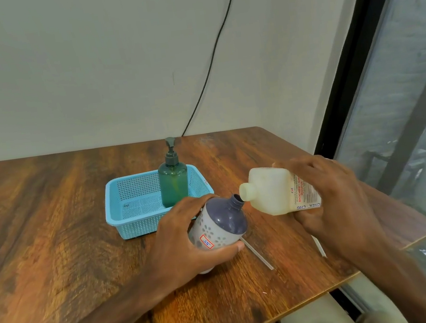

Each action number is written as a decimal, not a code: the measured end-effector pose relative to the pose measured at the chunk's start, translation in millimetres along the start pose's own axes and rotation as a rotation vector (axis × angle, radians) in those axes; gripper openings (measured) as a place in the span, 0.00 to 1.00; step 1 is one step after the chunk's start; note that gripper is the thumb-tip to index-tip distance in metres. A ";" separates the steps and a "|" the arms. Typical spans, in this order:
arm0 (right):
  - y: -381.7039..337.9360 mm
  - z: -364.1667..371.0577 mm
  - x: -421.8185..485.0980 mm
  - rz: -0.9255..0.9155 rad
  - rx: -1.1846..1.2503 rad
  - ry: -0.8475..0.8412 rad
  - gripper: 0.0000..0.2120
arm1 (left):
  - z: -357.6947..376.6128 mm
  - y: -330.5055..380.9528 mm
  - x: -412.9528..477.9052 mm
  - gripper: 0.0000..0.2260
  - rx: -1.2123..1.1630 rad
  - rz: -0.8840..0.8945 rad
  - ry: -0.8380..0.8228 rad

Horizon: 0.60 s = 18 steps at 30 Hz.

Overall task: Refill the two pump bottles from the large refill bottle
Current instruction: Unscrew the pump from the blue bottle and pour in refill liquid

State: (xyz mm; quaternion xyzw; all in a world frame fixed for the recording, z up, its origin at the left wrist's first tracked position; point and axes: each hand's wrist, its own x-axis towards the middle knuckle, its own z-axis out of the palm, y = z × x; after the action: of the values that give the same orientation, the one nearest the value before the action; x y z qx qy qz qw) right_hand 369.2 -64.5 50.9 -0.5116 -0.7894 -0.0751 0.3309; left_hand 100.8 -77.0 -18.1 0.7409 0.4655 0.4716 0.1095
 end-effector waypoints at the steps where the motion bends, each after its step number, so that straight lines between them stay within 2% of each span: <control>1: 0.2 -0.5 0.8 -0.008 -0.004 0.002 0.40 | 0.2 0.0 0.1 0.35 -0.002 0.003 0.002; 18: -1.5 -5.1 7.9 -0.048 -0.038 -0.011 0.41 | 2.1 -2.9 -0.5 0.36 -0.008 -0.005 0.010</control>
State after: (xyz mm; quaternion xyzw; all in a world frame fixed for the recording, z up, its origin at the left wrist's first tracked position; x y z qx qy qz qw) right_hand 368.2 -61.6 59.8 -0.4990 -0.8017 -0.0953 0.3150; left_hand 100.7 -75.2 -21.3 0.7369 0.4661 0.4768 0.1115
